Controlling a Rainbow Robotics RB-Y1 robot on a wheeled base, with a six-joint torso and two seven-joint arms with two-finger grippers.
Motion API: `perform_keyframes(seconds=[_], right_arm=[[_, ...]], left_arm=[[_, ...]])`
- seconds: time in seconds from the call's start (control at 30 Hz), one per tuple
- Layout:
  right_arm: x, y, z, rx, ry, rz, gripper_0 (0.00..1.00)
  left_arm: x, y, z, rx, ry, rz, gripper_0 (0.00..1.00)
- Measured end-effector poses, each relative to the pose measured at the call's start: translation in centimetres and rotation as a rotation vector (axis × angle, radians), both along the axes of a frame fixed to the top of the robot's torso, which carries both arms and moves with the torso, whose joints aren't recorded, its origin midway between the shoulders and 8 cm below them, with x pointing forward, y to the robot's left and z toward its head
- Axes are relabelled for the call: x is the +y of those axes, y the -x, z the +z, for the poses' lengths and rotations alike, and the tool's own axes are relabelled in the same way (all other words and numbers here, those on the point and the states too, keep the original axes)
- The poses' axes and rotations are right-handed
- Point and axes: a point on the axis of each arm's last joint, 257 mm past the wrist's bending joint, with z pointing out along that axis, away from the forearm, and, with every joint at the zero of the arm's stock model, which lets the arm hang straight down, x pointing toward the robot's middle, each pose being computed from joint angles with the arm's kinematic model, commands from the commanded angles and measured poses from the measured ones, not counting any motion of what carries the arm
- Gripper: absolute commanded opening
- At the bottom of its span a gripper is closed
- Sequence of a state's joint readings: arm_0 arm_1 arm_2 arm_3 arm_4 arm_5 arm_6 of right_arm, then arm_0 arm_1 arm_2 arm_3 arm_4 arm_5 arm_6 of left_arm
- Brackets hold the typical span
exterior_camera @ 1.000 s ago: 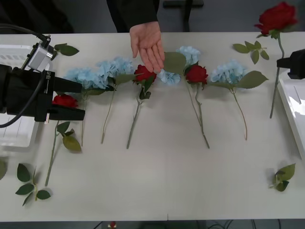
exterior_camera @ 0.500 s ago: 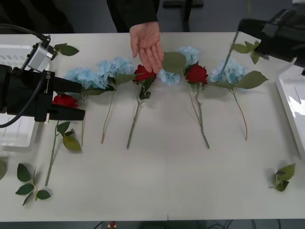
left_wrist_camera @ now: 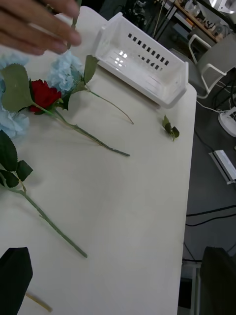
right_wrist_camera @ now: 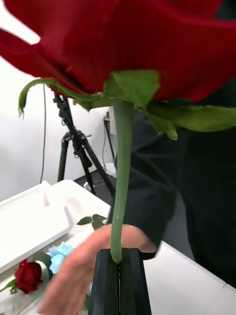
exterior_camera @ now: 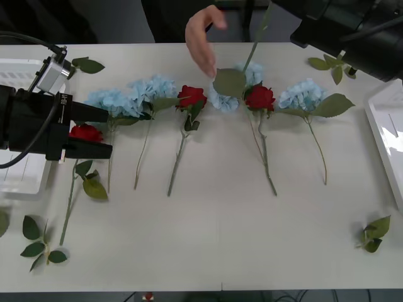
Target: Place the red flowers into the right box and the blue flowers into the left box. If a person shows an open palm, hand one flower to the person first, then continue sorting.
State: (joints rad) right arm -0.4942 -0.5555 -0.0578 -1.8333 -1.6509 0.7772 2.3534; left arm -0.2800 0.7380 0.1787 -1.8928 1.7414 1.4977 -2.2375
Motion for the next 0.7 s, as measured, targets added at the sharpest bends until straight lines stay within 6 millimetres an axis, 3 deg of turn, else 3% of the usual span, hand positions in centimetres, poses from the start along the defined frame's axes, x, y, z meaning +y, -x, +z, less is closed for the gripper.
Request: perform_keyframes(seconds=[0.47,0.53,0.57,0.6,0.63,0.7], right_arm=[[0.26,0.74,0.38,0.001,-0.006,0.027,0.00],[0.26,0.74,0.38,0.001,-0.006,0.027,0.30],[0.26,0.74,0.38,0.001,-0.006,0.027,0.66],[0.26,0.74,0.38,0.001,-0.006,0.027,0.92],[0.26,0.74,0.38,0.001,-0.006,0.027,1.00],[0.26,0.74,0.38,0.001,-0.006,0.027,1.00]], left_arm=[[0.00,0.00,0.00,0.000,0.000,0.000,1.00],[0.00,0.00,0.00,0.000,0.000,0.000,1.00],[0.00,0.00,0.00,0.000,0.000,0.000,1.00],[0.00,0.00,0.00,0.000,0.000,0.000,1.00],[0.00,0.00,0.00,0.000,0.000,0.000,1.00],[0.00,0.00,0.00,0.000,0.000,0.000,1.00]])
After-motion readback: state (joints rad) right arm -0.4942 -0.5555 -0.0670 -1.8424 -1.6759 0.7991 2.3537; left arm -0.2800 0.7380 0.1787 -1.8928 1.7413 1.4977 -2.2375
